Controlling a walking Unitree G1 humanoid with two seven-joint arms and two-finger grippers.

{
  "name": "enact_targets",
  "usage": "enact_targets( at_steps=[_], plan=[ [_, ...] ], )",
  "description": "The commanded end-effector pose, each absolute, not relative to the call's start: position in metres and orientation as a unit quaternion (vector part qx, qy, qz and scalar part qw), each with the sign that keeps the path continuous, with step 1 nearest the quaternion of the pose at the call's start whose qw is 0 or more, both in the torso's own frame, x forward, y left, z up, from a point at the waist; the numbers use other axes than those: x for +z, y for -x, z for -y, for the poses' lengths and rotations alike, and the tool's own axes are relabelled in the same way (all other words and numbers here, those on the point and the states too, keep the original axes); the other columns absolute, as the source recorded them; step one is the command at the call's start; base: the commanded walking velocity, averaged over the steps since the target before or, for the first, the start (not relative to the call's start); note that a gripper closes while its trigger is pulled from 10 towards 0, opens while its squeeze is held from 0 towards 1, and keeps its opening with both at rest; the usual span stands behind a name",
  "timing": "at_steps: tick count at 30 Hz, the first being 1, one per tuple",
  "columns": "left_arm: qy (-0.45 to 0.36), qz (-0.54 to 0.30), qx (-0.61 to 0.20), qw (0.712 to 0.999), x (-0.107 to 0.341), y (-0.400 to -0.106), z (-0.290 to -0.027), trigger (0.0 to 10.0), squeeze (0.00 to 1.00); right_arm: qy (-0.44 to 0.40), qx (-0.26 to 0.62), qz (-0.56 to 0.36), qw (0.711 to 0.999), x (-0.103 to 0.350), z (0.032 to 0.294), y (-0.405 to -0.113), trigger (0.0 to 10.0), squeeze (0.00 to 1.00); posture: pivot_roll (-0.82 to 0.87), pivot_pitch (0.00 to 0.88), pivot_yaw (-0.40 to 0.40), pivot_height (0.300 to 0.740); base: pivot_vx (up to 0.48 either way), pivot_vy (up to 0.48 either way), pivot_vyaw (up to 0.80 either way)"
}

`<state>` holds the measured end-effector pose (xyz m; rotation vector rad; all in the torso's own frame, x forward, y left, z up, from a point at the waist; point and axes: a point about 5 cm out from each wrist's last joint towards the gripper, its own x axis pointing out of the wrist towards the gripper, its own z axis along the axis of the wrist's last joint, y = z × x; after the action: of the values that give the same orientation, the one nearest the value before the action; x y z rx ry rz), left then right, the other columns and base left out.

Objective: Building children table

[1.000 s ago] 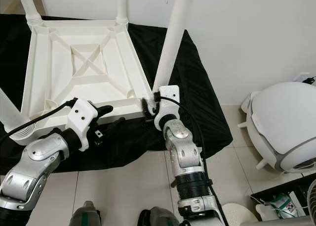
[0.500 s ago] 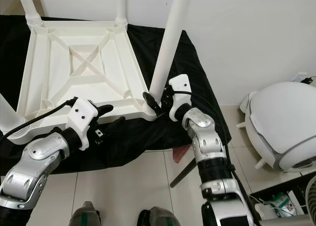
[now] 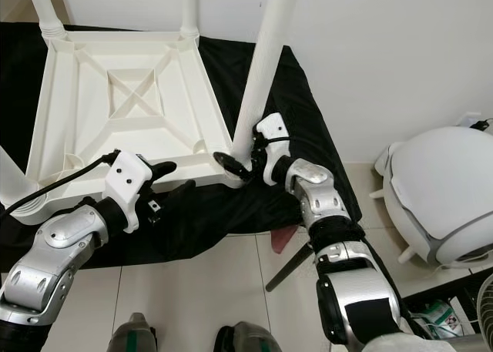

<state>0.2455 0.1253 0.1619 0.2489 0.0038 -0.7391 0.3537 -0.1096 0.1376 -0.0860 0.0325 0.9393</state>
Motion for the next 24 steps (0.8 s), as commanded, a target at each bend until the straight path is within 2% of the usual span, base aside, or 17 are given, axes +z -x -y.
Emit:
enact_targets(
  at_steps=[1,4,5,8,9,16,22,24],
  plan=[
    [-0.119,-0.001,-0.351,0.929,0.1628,-0.2464,-0.1253,10.0,0.0,0.051,0.46,-0.019,0.886,0.1389,0.1073,-0.3558,10.0,0.0,0.09,0.009,-0.13,0.74,0.0,0.0,0.0],
    [-0.119,-0.001,-0.35,0.929,0.163,-0.2465,-0.1254,10.0,0.0,0.057,0.462,-0.023,0.885,0.1377,0.1056,-0.3574,10.0,0.0,0.1,0.011,-0.13,0.74,0.0,0.0,0.0],
    [-0.119,-0.001,-0.349,0.929,0.1632,-0.2463,-0.1255,10.0,0.0,0.059,0.462,-0.025,0.884,0.1373,0.1048,-0.3587,2.7,0.0,0.1,0.012,-0.132,0.74,0.0,0.0,0.0],
    [-0.119,-0.001,-0.349,0.929,0.1632,-0.2463,-0.1255,10.0,0.0,0.059,0.462,-0.025,0.884,0.1373,0.1048,-0.3587,2.7,0.0,0.1,0.012,-0.132,0.74,0.0,0.0,0.0],
    [-0.119,-0.001,-0.348,0.93,0.1632,-0.2458,-0.1258,10.0,0.0,0.057,0.458,-0.029,0.887,0.1362,0.1058,-0.3605,0.0,0.0,0.1,0.012,-0.133,0.74,0.0,0.0,0.0],
    [-0.116,-0.003,-0.347,0.93,0.1624,-0.2431,-0.1256,10.0,0.0,0.034,0.441,-0.031,0.896,0.131,0.109,-0.3594,0.0,0.0,0.1,0.018,-0.134,0.74,0.0,0.0,0.0],
    [-0.114,-0.006,-0.349,0.93,0.1616,-0.2423,-0.1258,10.0,0.0,0.019,0.384,-0.019,0.923,0.1319,0.1062,-0.3598,0.0,0.0,0.09,0.027,-0.131,0.74,0.0,0.0,0.0],
    [-0.114,-0.006,-0.349,0.93,0.1616,-0.2423,-0.1258,10.0,0.0,0.019,0.384,-0.019,0.923,0.1319,0.1062,-0.3598,0.0,0.0,0.09,0.027,-0.131,0.74,0.0,0.0,0.0]
  ],
)
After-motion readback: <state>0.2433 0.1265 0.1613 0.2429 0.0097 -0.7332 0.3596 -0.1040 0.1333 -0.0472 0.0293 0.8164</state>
